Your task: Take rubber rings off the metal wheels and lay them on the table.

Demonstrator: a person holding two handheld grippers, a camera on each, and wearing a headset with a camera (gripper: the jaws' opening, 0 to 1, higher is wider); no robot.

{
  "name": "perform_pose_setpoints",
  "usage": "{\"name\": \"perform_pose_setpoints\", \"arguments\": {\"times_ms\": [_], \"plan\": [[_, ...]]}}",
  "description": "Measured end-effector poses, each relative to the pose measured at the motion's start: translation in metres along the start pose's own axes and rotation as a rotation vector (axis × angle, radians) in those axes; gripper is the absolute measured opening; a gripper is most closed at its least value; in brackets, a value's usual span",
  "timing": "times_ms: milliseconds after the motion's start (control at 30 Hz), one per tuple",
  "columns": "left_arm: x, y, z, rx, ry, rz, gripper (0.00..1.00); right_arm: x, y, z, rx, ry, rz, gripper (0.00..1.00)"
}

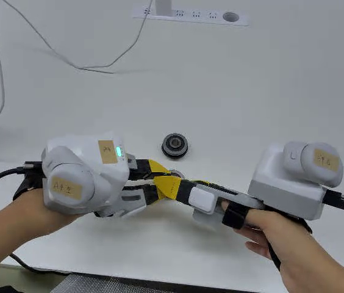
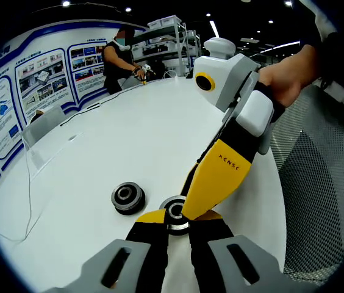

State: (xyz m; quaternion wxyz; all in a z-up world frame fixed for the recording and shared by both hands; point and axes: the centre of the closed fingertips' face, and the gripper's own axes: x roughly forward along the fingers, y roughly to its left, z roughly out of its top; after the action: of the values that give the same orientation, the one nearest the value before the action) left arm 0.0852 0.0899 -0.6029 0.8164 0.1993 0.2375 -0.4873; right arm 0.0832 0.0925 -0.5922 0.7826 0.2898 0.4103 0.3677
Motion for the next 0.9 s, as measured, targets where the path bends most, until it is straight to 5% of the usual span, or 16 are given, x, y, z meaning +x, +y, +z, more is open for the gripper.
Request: {"name": "perform_pose_setpoints", "arguments": {"times_ms": [900], "plan": [[0.0001, -0.0007, 0.0005, -0.01, -0.002, 0.0, 0.12, 0.0015, -0.0009, 0.0009, 0.012, 0.007, 0.004, 0.48]]}}
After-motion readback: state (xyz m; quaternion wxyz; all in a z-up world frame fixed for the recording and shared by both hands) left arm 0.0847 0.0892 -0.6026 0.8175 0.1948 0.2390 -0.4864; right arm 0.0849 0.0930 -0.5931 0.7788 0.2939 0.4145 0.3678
